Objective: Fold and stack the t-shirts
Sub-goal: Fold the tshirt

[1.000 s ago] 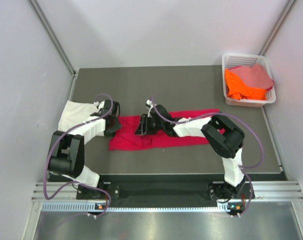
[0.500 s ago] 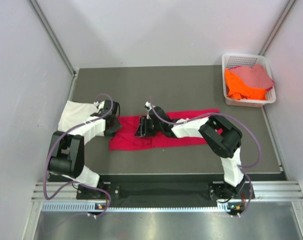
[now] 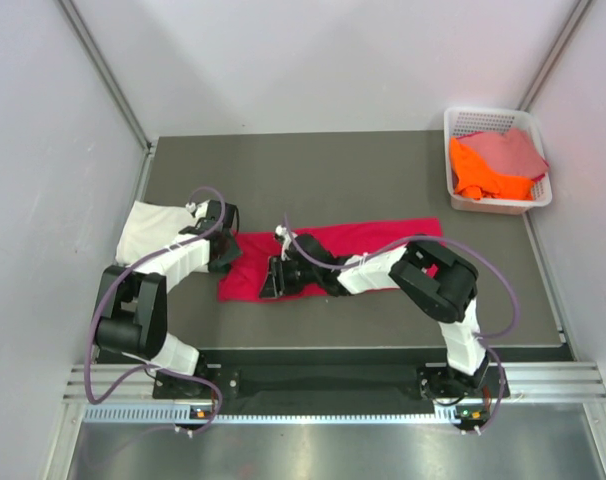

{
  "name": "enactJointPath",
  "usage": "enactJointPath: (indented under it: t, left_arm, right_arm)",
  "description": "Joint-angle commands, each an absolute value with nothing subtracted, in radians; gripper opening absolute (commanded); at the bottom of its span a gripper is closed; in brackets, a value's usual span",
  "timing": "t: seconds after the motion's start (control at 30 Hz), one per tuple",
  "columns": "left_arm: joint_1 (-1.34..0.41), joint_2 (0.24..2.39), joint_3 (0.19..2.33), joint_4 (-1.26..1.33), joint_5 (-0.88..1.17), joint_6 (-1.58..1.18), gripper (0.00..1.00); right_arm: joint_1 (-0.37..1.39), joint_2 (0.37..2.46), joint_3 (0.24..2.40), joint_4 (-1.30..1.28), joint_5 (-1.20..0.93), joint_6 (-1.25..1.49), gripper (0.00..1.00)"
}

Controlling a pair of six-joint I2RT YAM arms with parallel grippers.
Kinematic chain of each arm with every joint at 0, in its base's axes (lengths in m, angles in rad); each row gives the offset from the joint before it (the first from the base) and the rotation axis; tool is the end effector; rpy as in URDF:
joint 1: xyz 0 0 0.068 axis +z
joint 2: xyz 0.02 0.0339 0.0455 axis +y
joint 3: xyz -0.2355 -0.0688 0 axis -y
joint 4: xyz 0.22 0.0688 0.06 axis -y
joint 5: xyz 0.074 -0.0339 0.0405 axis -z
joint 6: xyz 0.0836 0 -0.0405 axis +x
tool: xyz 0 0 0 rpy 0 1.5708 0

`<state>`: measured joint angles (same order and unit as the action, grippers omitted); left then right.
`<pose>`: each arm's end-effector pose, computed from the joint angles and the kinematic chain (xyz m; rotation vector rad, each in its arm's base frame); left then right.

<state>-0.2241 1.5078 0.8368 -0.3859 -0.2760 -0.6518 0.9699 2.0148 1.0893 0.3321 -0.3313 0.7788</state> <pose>0.2885 -0.0424 0.1242 -0.6353 2.4847 0.0368 0.2197 0.3686 0.1009 -0.4512 2.4217 1.2640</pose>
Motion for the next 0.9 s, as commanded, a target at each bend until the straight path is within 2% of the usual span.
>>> enactJointPath:
  t: [0.0, 0.33, 0.57, 0.87]
  left_arm:
    - [-0.224, 1.47, 0.827, -0.373, -0.298, -0.638, 0.41]
    - [-0.225, 1.457, 0.828, -0.374, -0.304, -0.632, 0.4]
    - [-0.225, 1.395, 0.822, -0.394, -0.31, -0.638, 0.4]
    - [-0.236, 1.252, 0.821, -0.448, -0.258, -0.644, 0.42]
  right_arm:
    - [1.037, 1.933, 1.062, 0.484, -0.437, 0.764, 0.38]
    - [1.097, 1.843, 1.002, 0.508, -0.457, 0.661, 0.47]
    - [1.052, 1.77, 0.999, 0.37, -0.35, 0.609, 0.49]
    - [0.944, 1.54, 0.913, 0.125, -0.21, 0.483, 0.49]
